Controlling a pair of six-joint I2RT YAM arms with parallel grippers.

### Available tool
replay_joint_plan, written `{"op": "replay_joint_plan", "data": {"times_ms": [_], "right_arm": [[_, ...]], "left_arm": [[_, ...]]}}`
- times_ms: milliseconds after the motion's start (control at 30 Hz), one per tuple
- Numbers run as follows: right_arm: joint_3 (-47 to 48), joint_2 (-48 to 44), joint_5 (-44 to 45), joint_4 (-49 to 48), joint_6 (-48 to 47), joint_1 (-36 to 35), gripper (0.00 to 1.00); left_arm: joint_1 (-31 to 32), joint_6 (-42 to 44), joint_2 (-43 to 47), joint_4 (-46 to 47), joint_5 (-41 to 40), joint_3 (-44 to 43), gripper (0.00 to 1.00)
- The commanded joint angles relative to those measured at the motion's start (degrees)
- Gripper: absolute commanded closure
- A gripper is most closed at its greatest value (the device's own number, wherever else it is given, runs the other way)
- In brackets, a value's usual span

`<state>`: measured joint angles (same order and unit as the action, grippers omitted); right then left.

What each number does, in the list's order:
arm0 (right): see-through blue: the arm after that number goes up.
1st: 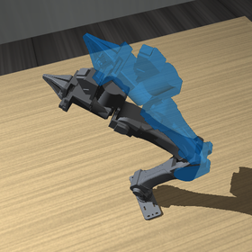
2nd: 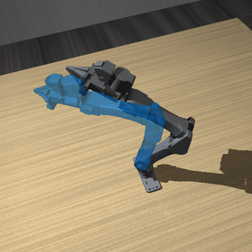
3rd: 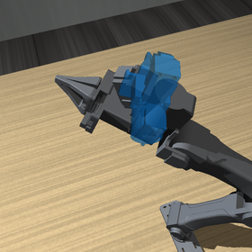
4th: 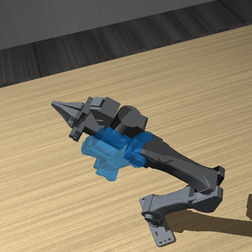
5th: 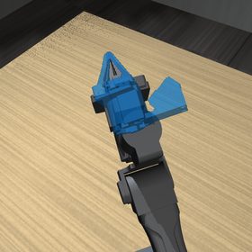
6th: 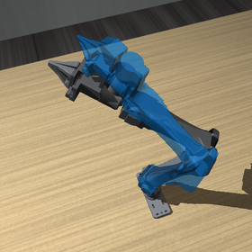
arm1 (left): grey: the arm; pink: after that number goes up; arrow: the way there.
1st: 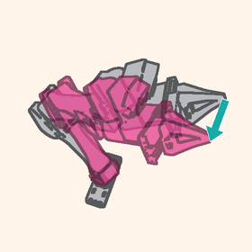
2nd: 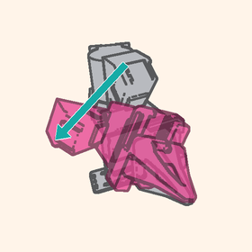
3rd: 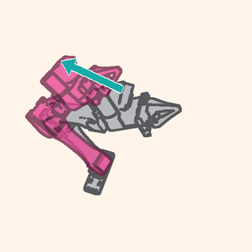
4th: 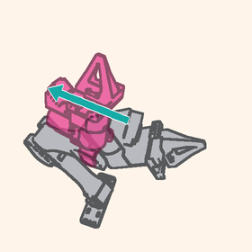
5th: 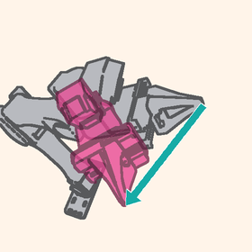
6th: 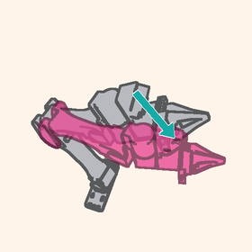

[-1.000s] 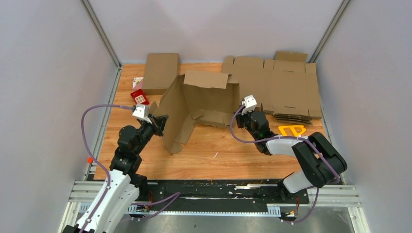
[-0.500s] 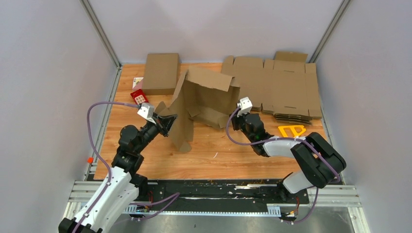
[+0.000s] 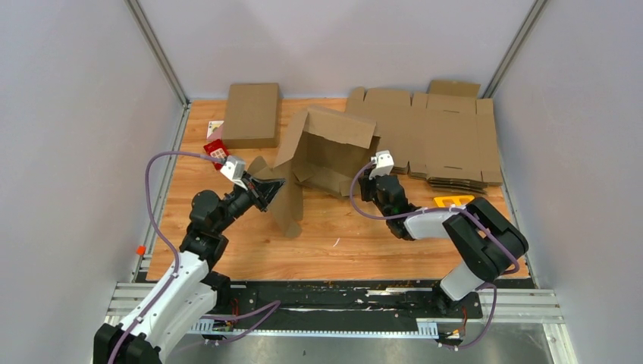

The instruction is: Fold the paper box

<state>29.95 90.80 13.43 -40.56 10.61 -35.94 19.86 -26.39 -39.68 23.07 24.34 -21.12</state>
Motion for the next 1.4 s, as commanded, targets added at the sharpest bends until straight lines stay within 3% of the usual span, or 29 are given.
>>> {"op": "replay_joint_plan", "data": {"times_ms": [0, 300, 567, 733, 900, 1033, 1200, 1367], "right_arm": [[1.1, 1.1, -1.3, 1.5, 5.5, -1.1, 1.0], [2.4, 4.6, 0.5, 0.8, 8.8, -2.4, 1.0], [3.8, 5.6, 13.8, 1.8, 7.1, -8.6, 1.0], [5.3, 5.5, 19.0, 4.7, 8.4, -10.3, 1.0], [7.3, 5.0, 22.7, 9.8, 11.3, -10.4, 1.0], [10.7, 3.9, 20.5, 16.8, 10.8, -10.7, 1.0], [11.6, 4.8, 14.8, 17.8, 9.1, -10.8, 1.0], [14.9, 8.6, 15.9, 23.1, 12.1, -10.8, 1.0]], "left_arm": [[0.8, -5.4, -1.1, -1.8, 5.2, -0.3, 1.0], [0.8, -2.5, 0.2, -4.5, 3.1, 1.5, 1.0], [0.8, 0.8, 2.9, -5.7, 3.5, 2.1, 1.0], [0.8, 3.6, 6.3, -8.6, 1.0, 2.3, 0.93], [0.8, 3.8, 8.0, -8.5, -0.1, 3.5, 0.99], [0.8, 2.9, 8.2, -8.0, -0.9, 4.1, 1.0], [0.8, 0.6, 4.9, -8.9, -0.5, 2.7, 1.0], [0.7, 1.3, 2.0, -12.3, -4.9, 2.1, 1.0]]}}
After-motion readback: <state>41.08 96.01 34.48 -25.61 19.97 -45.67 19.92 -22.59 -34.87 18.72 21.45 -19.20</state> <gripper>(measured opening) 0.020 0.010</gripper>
